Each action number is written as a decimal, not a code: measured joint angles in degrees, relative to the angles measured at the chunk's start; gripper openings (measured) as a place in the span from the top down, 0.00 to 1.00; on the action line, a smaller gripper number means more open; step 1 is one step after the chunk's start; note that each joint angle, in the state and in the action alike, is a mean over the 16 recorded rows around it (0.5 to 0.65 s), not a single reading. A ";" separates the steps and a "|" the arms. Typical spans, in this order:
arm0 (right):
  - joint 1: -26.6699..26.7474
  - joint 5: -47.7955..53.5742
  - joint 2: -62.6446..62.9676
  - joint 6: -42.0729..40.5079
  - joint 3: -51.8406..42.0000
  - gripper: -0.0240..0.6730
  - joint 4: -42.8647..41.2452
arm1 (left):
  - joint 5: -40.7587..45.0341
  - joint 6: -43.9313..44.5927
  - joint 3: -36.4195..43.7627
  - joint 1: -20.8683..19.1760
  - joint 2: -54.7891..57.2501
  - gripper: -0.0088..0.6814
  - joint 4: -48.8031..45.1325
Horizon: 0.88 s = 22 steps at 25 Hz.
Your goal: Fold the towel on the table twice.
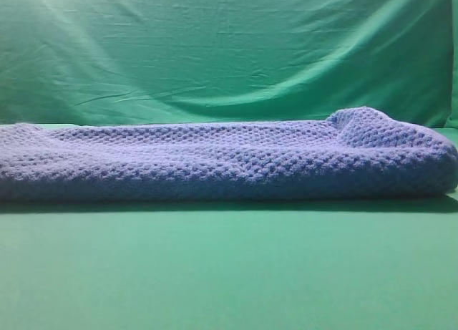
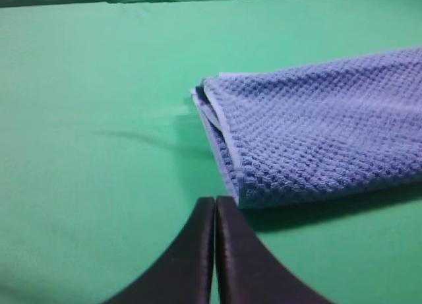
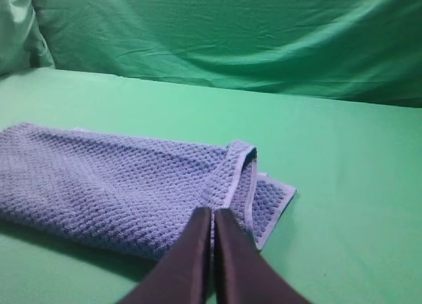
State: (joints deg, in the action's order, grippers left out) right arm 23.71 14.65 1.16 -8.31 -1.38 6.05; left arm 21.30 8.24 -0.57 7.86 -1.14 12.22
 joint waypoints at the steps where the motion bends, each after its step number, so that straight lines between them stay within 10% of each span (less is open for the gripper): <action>1: 0.00 0.70 0.00 0.00 -0.07 0.97 -0.17 | -0.10 -0.01 0.34 0.00 0.01 0.99 -0.35; 22: -0.27 7.91 0.00 0.00 -0.04 0.97 -2.06 | -0.88 1.71 1.26 0.00 0.07 0.99 -3.93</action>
State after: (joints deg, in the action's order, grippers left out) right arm 23.43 22.56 1.16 -8.31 -1.42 4.00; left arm 20.42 9.95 0.69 7.86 -1.06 8.29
